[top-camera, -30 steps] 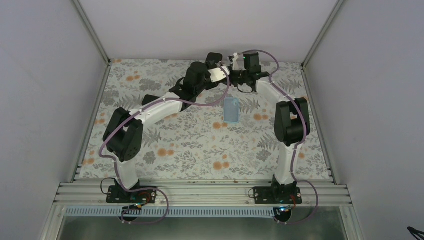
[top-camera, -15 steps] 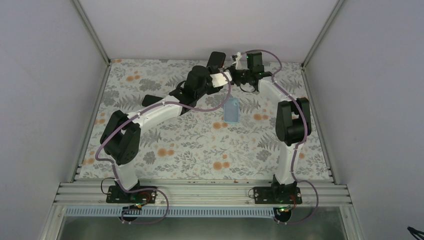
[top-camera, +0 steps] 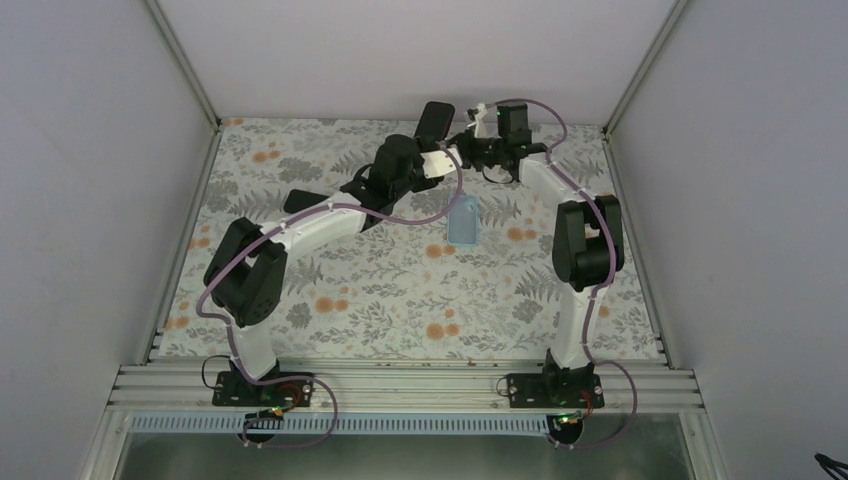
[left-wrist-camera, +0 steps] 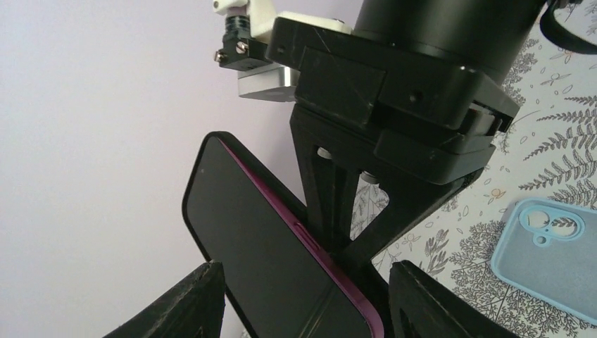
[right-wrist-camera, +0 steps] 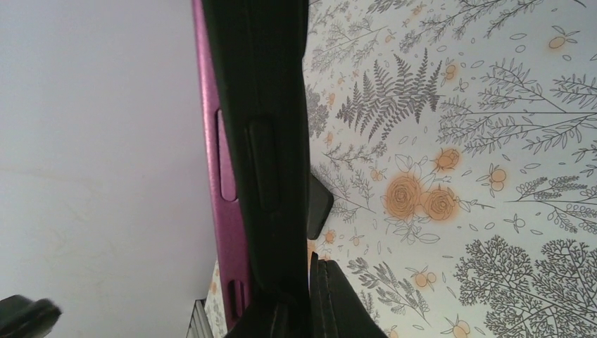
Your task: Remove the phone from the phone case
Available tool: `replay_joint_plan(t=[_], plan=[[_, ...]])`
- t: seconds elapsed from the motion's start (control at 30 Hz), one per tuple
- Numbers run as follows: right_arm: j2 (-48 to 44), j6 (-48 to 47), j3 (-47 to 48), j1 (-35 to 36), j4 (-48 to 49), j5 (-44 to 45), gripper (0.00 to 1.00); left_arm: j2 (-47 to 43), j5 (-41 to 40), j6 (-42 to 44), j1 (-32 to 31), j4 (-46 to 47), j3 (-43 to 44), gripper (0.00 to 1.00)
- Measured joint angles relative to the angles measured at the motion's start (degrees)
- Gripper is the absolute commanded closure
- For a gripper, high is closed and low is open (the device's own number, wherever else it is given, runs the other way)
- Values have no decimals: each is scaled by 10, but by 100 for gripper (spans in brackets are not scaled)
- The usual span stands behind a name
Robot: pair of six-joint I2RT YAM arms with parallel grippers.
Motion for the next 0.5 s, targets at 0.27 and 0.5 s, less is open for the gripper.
replay_joint_plan(t=[0.27, 0.5], plan=[[0, 2, 0, 0, 0, -4, 97, 6, 3, 0, 0, 0, 0, 41], [0, 2, 0, 0, 0, -4, 97, 6, 9, 0, 0, -1, -5, 41]])
